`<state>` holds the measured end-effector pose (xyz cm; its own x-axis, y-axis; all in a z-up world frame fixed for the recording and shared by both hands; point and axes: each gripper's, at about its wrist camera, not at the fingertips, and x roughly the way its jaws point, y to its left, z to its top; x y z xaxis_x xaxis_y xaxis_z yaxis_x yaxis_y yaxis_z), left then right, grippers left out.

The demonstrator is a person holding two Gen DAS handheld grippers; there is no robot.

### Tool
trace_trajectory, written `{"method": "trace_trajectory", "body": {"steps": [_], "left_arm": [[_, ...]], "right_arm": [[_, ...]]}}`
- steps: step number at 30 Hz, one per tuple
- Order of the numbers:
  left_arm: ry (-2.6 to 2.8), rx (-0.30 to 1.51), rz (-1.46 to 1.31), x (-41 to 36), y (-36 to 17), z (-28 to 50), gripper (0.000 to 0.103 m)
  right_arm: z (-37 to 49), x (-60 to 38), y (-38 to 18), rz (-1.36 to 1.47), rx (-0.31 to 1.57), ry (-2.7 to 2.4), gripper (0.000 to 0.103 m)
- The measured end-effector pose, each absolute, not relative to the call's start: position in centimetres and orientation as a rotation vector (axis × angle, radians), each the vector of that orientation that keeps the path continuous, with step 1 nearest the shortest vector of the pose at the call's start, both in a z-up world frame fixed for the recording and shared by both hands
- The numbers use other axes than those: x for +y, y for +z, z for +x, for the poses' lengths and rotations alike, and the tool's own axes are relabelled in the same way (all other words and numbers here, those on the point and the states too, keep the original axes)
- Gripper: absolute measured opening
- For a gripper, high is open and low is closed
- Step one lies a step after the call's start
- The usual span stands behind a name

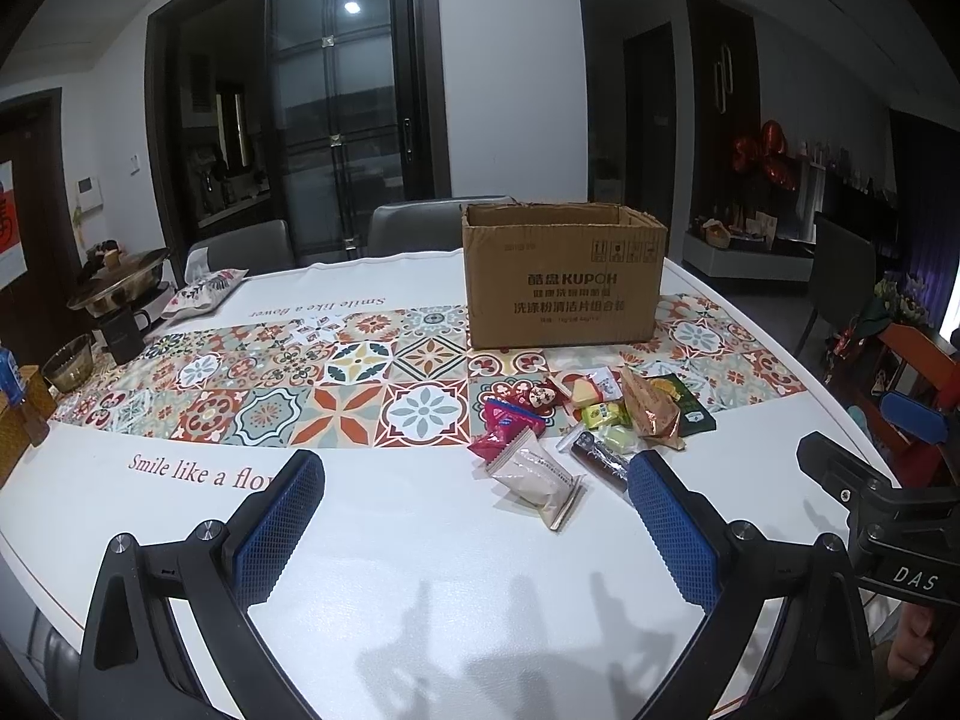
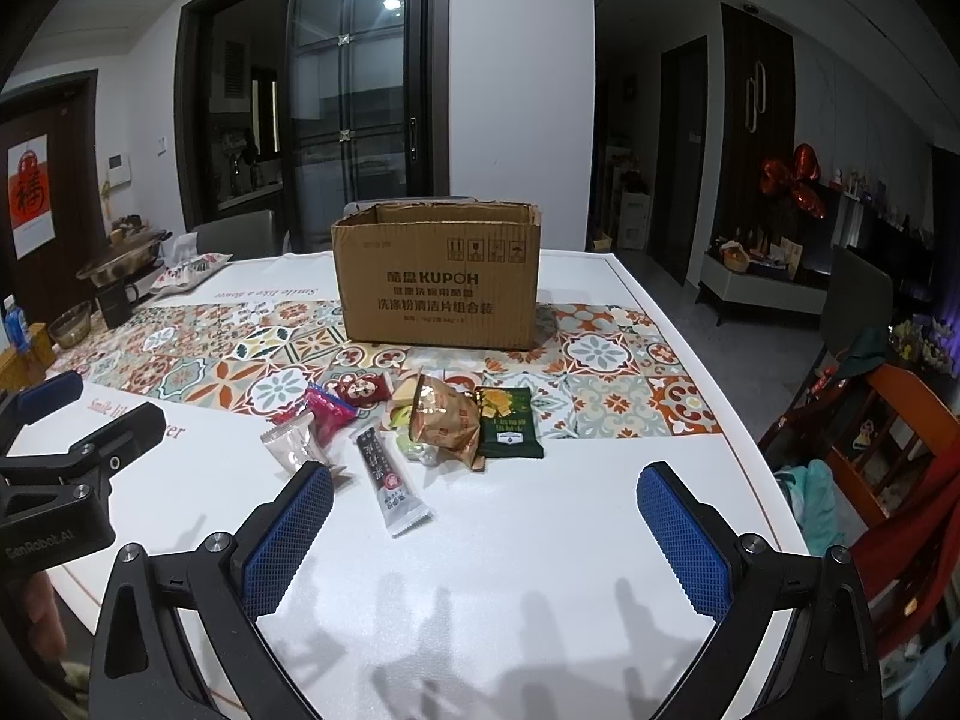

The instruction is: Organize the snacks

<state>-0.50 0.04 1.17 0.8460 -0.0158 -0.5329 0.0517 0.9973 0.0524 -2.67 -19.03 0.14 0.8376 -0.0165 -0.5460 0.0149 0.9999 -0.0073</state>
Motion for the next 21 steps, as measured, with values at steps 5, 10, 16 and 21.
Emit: {"method": "trace_trajectory", "body": {"steps": [5, 10, 16, 21], "left_arm": [[-0.035, 0.560, 0.065, 0.06, 1.17, -0.53, 0.103], [-0.036, 0.560, 0.065, 0.09, 1.17, -0.56, 0.103], [-0.036, 0.553, 0.062, 0.15, 1.56, -0.61, 0.103], [-0.035, 0.551, 0.063, 0.15, 1.66, -0.58, 0.103]], "right_arm": [[-2.67, -19.03, 0.20, -0.003, 0.577, -0.017, 0.103], [-2.70, -19.03, 0.15, -0.004, 0.575, -0.017, 0.103], [-2.73, -19.03, 0.20, -0.005, 0.574, -0.018, 0.103], [-2.76, -19.02, 0.22, -0.005, 0.572, -0.017, 0.103]]}}
